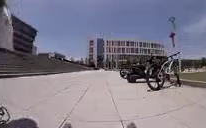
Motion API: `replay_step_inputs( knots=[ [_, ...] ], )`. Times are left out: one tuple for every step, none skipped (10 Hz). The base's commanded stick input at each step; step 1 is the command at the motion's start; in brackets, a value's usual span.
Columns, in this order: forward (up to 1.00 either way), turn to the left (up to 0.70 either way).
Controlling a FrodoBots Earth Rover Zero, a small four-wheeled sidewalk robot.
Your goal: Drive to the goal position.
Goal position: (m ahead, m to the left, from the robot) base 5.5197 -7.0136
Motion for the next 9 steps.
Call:
replay_step_inputs(
  knots=[
    [0.45, 0.00],
    [0.45, 0.00],
    [0.45, 0.00],
    [0.45, 0.00],
    [0.45, 0.00],
    [0.45, 0.00],
    [0.45, 0.00],
    [0.45, 0.00],
    [0.45, 0.00]
  ],
)
